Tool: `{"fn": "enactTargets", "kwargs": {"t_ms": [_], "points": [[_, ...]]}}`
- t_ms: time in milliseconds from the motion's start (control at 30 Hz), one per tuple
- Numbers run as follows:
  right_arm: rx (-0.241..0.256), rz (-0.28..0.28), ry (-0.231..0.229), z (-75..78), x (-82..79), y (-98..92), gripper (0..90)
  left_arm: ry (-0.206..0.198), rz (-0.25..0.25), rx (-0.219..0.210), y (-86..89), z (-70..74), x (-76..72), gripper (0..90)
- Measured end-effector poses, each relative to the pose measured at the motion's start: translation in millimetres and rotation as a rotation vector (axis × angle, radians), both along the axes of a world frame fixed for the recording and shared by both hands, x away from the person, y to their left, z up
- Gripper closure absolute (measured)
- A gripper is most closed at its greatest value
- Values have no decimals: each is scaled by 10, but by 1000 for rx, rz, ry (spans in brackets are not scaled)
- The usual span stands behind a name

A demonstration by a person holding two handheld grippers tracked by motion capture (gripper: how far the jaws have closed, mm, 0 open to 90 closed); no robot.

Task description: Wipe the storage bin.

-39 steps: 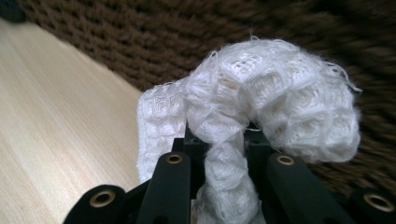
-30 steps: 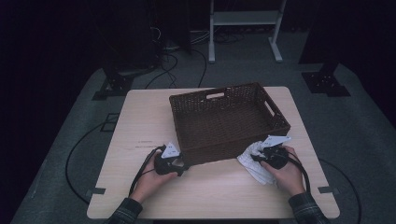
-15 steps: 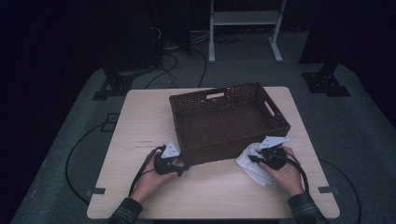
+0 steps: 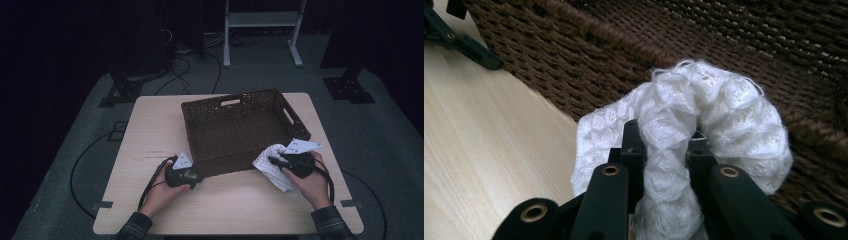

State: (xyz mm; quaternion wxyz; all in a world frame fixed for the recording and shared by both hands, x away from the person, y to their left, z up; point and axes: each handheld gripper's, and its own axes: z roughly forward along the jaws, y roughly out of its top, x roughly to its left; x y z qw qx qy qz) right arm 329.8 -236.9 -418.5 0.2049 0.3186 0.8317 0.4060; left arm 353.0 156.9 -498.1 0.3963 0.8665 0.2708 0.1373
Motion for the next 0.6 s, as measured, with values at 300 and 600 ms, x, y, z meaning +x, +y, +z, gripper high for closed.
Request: {"fn": "enactTargets", "kwargs": {"t_ms": [300,600], "points": [[-11,2,14,-61,20,31,765,0,0,-1,-1,0,-1,400],[-51,27,75,-273,82,147,765,0,0,0,-1,0,-1,400]]}}
